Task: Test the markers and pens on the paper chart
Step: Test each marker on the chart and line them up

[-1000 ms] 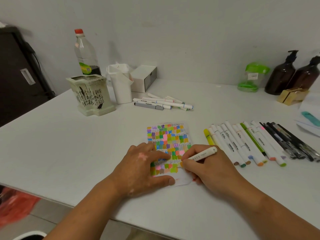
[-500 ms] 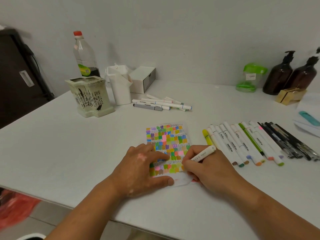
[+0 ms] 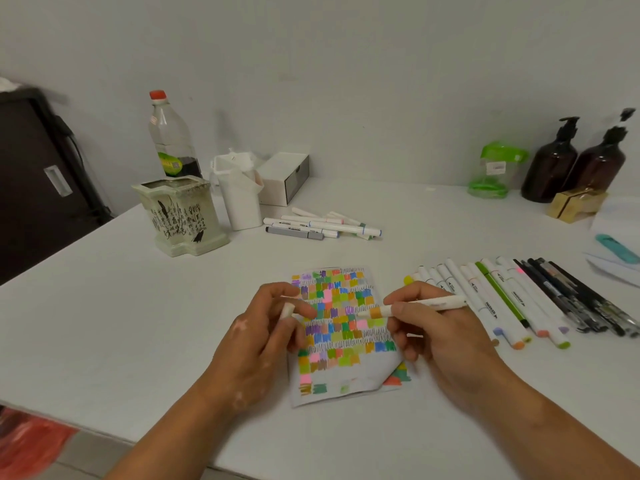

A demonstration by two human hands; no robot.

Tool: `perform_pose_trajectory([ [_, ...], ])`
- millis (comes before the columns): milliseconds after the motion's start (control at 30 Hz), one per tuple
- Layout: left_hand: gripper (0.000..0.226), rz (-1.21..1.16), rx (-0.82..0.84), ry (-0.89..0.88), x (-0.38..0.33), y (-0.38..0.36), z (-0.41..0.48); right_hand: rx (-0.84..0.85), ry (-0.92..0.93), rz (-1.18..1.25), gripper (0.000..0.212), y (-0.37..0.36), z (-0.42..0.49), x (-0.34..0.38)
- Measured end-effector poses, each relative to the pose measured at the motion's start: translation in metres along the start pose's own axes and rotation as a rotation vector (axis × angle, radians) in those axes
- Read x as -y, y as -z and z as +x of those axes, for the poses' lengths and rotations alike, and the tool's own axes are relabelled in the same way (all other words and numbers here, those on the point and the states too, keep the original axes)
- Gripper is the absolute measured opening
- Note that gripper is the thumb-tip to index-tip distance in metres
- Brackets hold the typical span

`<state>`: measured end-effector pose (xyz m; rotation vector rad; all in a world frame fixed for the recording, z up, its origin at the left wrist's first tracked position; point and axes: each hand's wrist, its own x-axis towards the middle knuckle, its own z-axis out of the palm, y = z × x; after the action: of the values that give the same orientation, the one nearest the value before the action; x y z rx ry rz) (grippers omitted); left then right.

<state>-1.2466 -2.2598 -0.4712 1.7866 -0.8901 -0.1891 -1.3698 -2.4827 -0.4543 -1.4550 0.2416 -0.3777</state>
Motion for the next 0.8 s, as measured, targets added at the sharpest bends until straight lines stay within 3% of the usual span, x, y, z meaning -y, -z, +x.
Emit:
perform_pose_trajectory([
  [300,0.010,0.013,0.053,-0.025,-0.008,-0.004,-0.002,0.091,0.072,-0.010,0.023,0.000,-0.004,0.005],
  [467,0.012,0.019,0.063,-0.006,-0.010,-0.004,-0.003,0.114,0.092,-0.085,0.009,-0.007,-0.007,0.007],
  [800,0.019,0.119,0.091,-0.067,-0.004,-0.004,-0.002,0.151,0.014,-0.240,0.004,-0.018,-0.013,0.006],
])
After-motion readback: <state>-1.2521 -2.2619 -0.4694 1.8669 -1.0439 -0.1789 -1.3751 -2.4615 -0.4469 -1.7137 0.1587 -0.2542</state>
